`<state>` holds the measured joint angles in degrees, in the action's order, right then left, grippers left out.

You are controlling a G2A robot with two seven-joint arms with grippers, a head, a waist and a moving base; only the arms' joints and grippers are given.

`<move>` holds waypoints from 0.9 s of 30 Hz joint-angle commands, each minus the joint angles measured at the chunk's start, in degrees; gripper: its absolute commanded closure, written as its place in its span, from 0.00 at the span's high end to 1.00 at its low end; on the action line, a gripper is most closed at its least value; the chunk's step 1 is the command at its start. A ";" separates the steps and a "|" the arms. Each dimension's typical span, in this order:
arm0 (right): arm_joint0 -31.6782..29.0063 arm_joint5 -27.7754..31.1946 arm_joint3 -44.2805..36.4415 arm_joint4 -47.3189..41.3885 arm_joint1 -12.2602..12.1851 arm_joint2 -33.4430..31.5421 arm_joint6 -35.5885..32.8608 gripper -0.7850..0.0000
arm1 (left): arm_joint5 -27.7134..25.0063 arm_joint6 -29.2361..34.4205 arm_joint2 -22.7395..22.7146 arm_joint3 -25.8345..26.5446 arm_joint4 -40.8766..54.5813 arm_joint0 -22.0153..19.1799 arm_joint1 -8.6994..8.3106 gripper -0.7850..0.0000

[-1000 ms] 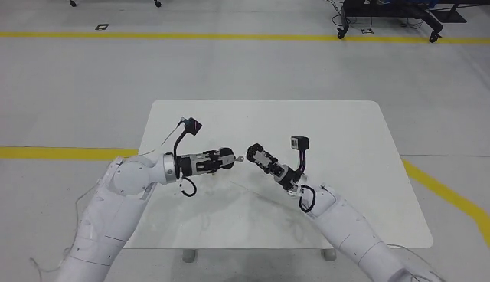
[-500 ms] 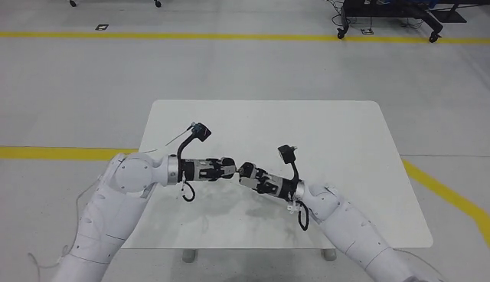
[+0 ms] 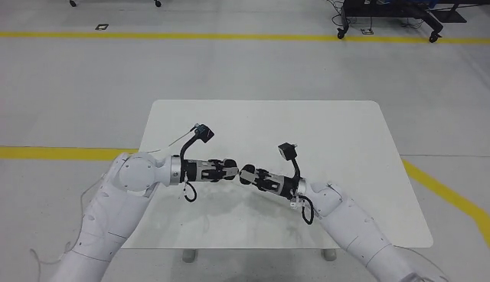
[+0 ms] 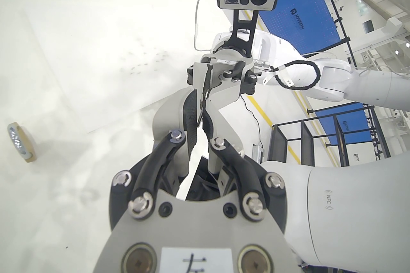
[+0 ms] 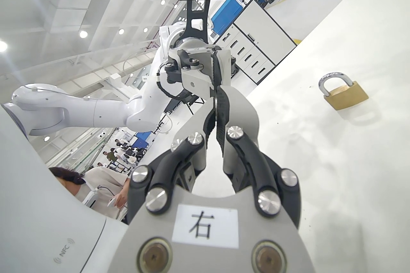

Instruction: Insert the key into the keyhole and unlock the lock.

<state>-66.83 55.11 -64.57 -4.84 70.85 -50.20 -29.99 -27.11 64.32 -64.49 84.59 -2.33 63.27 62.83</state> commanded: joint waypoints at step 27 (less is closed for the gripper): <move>-12.06 -4.68 -11.97 31.16 -2.25 -13.89 25.47 0.00 | 7.12 -14.98 -3.85 9.53 -39.41 7.74 -3.01 1.00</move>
<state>-78.46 50.45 -76.13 25.98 68.62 -63.86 -5.15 -19.73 48.96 -69.12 93.99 -39.61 70.92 59.82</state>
